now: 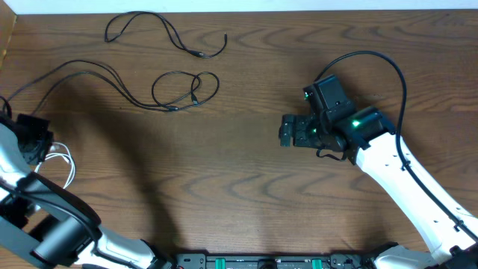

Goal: Untangle cables
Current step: 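Raise the left gripper back to center above the table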

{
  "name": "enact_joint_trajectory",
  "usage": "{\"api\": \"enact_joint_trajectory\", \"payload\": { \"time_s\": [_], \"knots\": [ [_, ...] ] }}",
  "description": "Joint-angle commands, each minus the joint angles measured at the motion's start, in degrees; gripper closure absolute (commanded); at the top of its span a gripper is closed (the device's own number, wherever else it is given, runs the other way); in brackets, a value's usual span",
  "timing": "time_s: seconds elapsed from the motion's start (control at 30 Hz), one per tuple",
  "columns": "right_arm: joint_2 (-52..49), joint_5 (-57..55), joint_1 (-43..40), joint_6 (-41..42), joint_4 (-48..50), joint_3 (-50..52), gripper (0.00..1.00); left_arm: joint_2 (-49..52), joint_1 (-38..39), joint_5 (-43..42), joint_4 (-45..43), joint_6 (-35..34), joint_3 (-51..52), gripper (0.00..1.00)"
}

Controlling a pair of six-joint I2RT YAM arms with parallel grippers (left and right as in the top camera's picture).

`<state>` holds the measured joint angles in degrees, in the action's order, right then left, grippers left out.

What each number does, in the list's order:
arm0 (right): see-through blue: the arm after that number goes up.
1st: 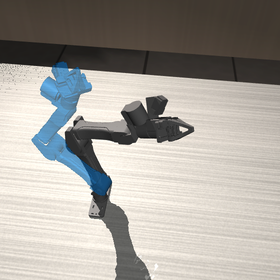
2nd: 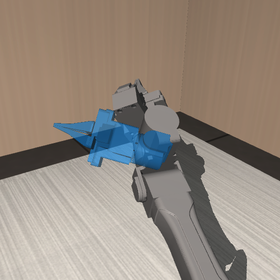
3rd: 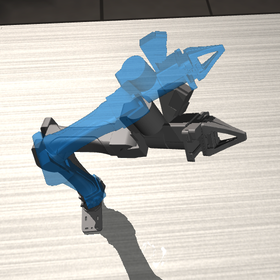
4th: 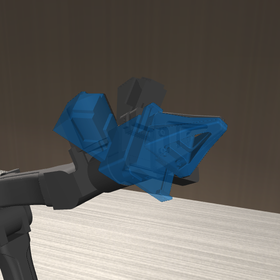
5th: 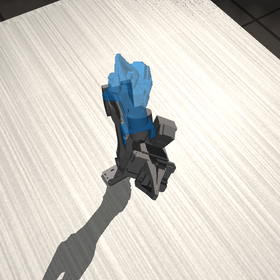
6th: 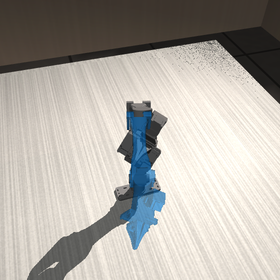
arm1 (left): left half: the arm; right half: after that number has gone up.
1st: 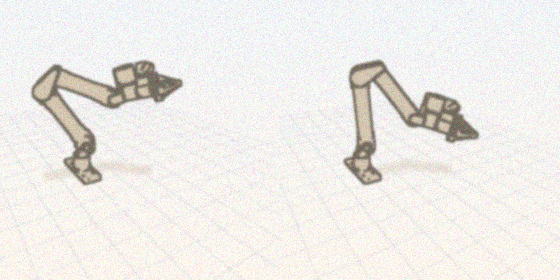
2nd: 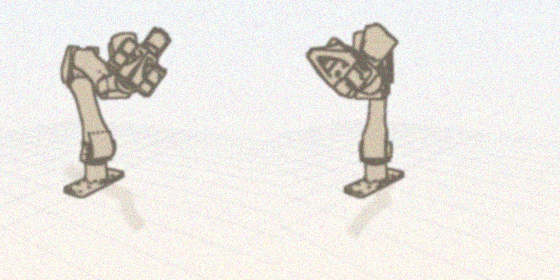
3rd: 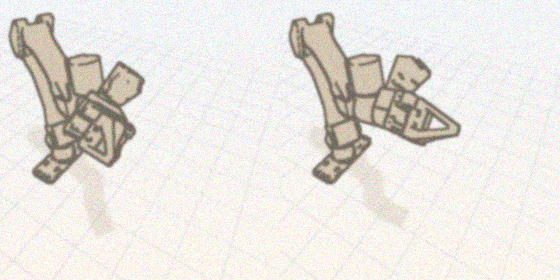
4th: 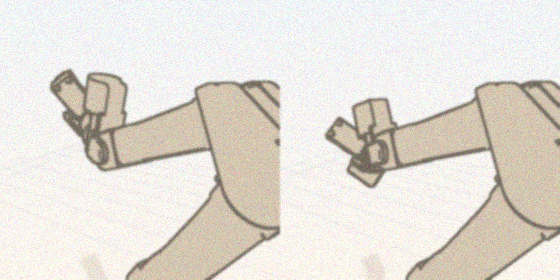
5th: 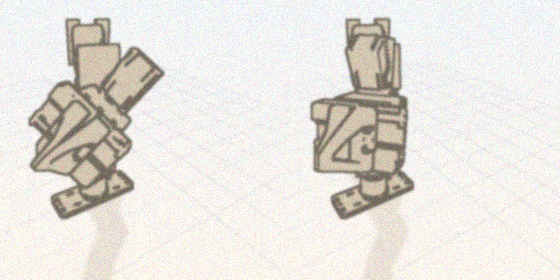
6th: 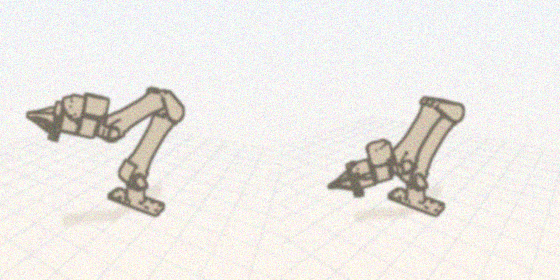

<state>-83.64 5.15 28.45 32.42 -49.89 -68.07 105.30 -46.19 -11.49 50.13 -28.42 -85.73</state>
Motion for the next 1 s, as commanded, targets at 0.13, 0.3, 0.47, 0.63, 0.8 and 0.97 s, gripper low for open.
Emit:
{"api": "enact_joint_trajectory", "payload": {
  "time_s": [0.13,0.3,0.47,0.63,0.8,0.97],
  "knots": [
    [-0.1,-0.1,1.6,-0.3,0.2,0.3,0.01,5.4,-5.7,-7.9,0.5,0.7,0.2,0.92],
    [-0.1,-0.1,1.6,-0.3,1.0,0.3,0.01,7.2,-8.7,-12.6,0.6,0.7,0.2,0.58],
    [-0.1,-0.1,1.7,-0.3,1.3,0.3,0.01,7.6,-10.8,-14.0,0.5,0.7,0.2,0.3],
    [-0.1,-0.1,1.7,-0.3,1.3,0.3,0.01,7.6,-11.9,-14.1,0.8,0.7,0.2,0.3],
    [-0.1,-0.1,1.7,-0.3,1.3,0.3,0.01,7.5,-12.0,-17.8,0.3,0.8,0.2,0.37],
    [-0.1,-0.1,1.7,-0.3,1.6,0.3,0.01,6.4,-12.0,-22.1,0.0,0.7,0.1,0.49]
  ]
}}
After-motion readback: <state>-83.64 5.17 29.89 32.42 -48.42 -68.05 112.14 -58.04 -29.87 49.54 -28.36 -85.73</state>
